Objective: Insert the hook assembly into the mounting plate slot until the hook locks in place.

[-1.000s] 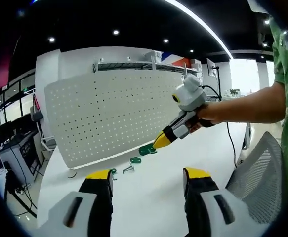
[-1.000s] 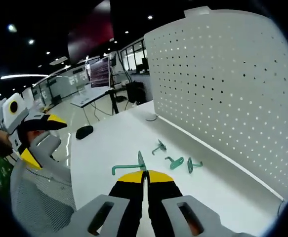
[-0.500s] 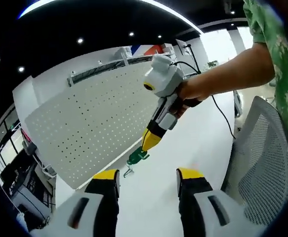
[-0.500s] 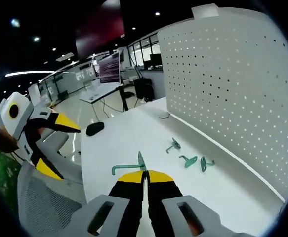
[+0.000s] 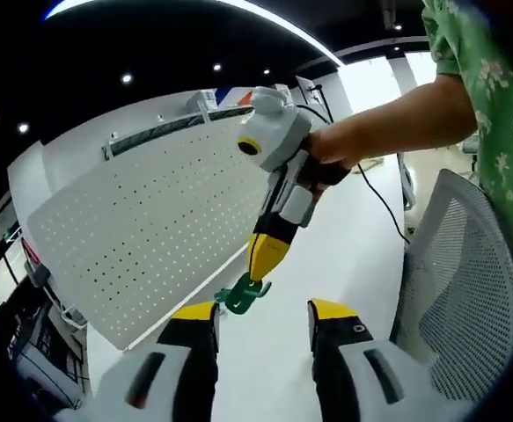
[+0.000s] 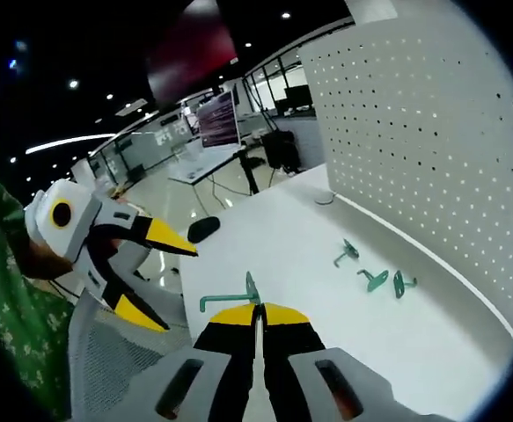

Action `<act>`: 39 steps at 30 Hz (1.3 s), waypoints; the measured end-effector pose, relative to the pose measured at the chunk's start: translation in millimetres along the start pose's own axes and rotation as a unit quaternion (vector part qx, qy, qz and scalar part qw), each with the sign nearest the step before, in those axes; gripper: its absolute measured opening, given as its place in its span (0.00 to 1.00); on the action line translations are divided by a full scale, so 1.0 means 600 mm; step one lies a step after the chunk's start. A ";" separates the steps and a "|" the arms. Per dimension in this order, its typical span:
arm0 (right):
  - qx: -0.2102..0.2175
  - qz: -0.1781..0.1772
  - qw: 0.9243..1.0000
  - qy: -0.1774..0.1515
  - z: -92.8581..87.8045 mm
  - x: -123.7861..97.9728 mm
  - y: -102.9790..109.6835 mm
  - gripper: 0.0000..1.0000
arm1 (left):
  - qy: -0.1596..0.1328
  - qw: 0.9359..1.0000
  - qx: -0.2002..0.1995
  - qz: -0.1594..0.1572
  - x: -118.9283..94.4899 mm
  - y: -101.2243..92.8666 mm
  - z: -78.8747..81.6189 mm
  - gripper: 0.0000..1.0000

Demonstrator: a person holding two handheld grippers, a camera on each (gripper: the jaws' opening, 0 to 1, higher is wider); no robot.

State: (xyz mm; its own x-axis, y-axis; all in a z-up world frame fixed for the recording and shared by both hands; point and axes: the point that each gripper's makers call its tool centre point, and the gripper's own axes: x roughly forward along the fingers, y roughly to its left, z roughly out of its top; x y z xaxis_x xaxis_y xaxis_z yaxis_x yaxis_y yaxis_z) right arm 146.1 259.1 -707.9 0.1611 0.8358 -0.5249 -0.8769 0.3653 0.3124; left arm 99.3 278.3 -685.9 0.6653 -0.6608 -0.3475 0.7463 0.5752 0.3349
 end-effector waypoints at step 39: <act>0.073 0.070 0.994 0.031 -0.019 0.000 0.052 0.01 | -0.029 0.998 -0.040 -0.040 0.002 -0.039 0.013 0.04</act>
State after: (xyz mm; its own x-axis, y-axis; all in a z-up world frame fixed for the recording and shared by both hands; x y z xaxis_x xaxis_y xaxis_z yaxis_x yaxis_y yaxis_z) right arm 113.6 265.5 -707.1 0.0107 0.8576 -0.5143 -0.8126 0.3071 0.4953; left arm 82.6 260.2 -687.2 0.6031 -0.7312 -0.3186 0.7976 0.5549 0.2364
